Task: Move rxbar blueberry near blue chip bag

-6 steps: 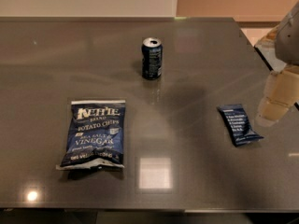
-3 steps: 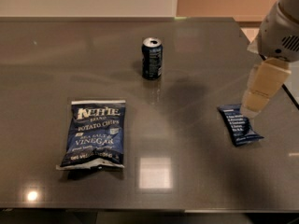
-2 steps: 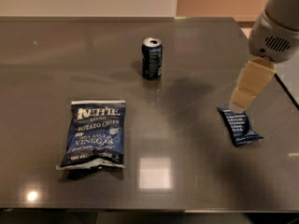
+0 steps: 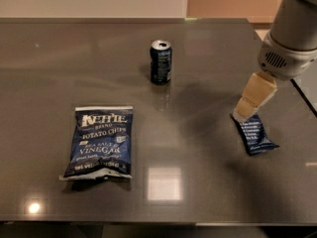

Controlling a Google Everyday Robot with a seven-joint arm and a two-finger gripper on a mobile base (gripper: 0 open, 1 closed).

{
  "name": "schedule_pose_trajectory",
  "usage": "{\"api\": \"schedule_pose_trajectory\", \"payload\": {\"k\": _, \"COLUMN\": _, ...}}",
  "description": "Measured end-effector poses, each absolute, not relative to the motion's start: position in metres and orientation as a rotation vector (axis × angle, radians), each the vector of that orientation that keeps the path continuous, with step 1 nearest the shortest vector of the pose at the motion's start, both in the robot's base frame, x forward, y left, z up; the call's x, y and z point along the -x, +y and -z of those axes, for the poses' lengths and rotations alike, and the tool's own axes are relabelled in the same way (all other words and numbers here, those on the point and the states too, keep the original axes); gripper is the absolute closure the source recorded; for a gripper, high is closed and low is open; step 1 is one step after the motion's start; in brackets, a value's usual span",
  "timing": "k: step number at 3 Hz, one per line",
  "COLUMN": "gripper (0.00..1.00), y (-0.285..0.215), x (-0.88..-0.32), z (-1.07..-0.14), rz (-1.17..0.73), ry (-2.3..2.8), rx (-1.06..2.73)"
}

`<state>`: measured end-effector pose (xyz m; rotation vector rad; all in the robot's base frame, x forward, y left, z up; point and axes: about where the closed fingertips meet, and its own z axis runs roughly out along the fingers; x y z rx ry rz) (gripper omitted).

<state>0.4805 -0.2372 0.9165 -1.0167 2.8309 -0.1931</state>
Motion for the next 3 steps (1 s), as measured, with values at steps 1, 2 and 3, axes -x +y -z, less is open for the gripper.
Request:
{"api": "schedule_pose_trajectory", "payload": {"k": 1, "gripper": 0.00, "y": -0.2496, "x": -0.4777, "z": -0.8913, "rz": 0.169, "ry": 2.974, "rx": 0.773}}
{"api": "schedule_pose_trajectory", "payload": {"k": 2, "gripper": 0.00, "y": -0.2488, "x": -0.4809, "z": -0.8912, "rz": 0.166, "ry": 2.976, "rx": 0.698}}
{"api": "schedule_pose_trajectory", "payload": {"k": 3, "gripper": 0.00, "y": -0.2486, "x": -0.4814, "z": -0.8913, "rz": 0.166, "ry": 2.971, "rx": 0.708}}
